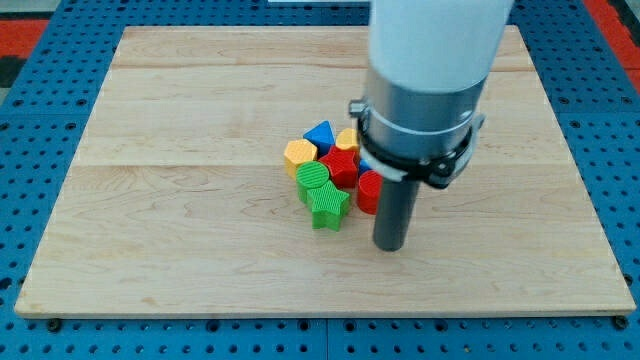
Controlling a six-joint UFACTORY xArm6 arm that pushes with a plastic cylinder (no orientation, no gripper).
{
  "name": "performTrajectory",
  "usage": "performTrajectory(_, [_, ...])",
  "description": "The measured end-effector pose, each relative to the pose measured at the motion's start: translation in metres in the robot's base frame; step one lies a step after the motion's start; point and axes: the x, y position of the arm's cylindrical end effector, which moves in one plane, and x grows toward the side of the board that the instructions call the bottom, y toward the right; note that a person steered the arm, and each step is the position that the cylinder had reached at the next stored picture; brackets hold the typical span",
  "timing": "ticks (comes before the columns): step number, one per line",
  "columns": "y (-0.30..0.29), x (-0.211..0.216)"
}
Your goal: Place the group of red blocks at the top of the yellow hexagon to form a vertical line
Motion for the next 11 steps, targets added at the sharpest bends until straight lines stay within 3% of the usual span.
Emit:
performTrajectory(2, [0.006, -0.051])
performTrajectory(5, [-0.006, -0.056])
performTrajectory(7, [-0.08, -0.082])
performTrajectory(9, [-0.116, -0.108])
performTrajectory(11, [-0.148, -0.165])
